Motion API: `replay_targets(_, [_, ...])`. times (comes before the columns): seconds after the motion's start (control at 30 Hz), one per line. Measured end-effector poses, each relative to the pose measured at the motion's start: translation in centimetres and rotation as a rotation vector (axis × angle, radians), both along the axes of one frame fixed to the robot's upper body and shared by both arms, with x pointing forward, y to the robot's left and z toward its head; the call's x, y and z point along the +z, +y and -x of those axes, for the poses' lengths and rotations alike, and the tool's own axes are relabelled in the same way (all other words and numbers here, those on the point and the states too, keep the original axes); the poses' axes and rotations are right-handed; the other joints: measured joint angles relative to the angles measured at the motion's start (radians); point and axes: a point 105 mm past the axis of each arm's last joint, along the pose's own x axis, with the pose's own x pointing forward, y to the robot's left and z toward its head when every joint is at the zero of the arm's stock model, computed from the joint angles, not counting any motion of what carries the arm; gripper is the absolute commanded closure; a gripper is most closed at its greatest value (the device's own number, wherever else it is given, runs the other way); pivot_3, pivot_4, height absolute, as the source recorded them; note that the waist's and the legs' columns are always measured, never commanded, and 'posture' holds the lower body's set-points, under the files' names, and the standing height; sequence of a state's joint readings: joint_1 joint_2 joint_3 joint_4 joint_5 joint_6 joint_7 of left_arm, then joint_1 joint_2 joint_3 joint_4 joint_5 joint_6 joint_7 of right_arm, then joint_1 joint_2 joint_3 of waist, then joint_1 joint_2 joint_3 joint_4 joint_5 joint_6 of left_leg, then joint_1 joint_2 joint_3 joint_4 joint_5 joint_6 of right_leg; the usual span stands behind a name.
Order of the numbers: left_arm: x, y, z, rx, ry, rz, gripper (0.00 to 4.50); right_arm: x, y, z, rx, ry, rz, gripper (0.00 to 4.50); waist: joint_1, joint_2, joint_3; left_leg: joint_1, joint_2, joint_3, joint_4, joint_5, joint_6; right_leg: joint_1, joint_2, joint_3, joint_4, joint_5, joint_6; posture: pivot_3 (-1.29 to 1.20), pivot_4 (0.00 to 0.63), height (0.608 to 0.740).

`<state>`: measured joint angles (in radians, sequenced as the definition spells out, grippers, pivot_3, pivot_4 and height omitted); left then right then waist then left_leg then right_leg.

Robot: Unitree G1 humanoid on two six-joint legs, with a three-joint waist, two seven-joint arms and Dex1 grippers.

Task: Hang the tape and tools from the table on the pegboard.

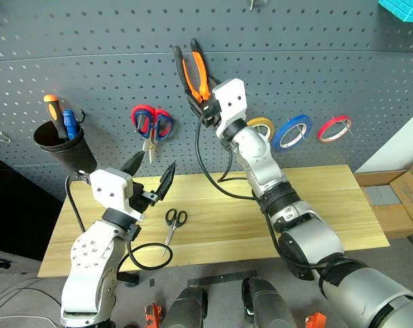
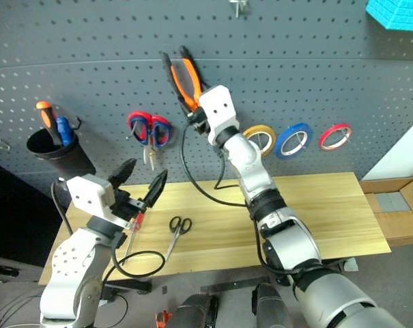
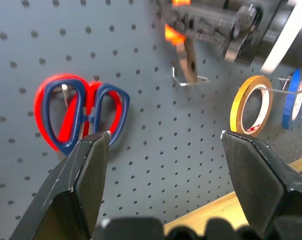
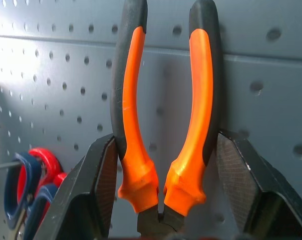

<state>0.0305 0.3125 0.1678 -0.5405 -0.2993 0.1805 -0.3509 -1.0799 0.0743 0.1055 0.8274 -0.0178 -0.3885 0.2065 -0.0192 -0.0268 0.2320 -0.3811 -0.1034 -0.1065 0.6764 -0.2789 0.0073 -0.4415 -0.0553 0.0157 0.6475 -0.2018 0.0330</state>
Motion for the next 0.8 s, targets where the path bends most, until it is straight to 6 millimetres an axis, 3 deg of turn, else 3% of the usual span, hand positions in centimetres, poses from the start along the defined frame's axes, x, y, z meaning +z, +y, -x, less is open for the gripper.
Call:
replay_targets(0.2, [-0.2, 0.2, 0.0, 0.011, 0.017, 0.004, 0.70, -1.4, 0.2, 0.0, -0.042, 0.022, -0.008, 2.12, 0.002, 0.000, 0.000, 0.001, 0.000, 0.000, 0.000, 0.000, 0.000, 0.000, 0.000, 0.000, 0.000, 0.000, 0.000, 0.08, 0.190, 0.740])
replay_targets(0.43, [-0.4, 0.1, -0.1, 0.009, 0.034, 0.006, 0.70, -3.0, 0.3, -0.1, -0.055, 0.080, -0.024, 0.03, -0.004, 0.000, 0.000, 0.001, 0.001, 0.000, 0.000, 0.000, 0.000, 0.001, 0.001, 0.000, 0.000, 0.001, -0.001, 0.06, 0.194, 0.740])
replay_targets(0.57, [-0.9, 0.3, -0.6, 0.008, 0.055, -0.007, 0.70, -3.2, -0.5, -0.3, -0.084, 0.079, -0.020, 0.03, 0.002, 0.000, 0.000, 0.001, 0.001, 0.000, 0.001, 0.000, 0.000, 0.002, 0.001, -0.001, -0.001, 0.002, -0.001, 0.04, 0.194, 0.740])
replay_targets(0.7, [-2.9, 0.9, -1.4, 0.025, 0.138, -0.033, 0.70, -3.5, -2.5, 0.0, -0.124, 0.075, 0.000, 0.03, 0.003, 0.000, 0.000, 0.001, 0.001, 0.000, 0.000, 0.001, -0.001, 0.001, 0.001, 0.000, -0.001, 0.002, 0.000, 0.00, 0.199, 0.740])
replay_targets(0.8, [-4.8, 0.9, -1.5, 0.008, 0.221, -0.060, 0.70, -5.2, -4.4, 1.2, -0.114, 0.109, 0.051, 0.03, 0.001, 0.000, 0.000, -0.001, 0.002, 0.001, -0.001, 0.001, -0.001, 0.000, 0.001, 0.000, -0.002, 0.001, -0.001, -0.03, 0.206, 0.740])
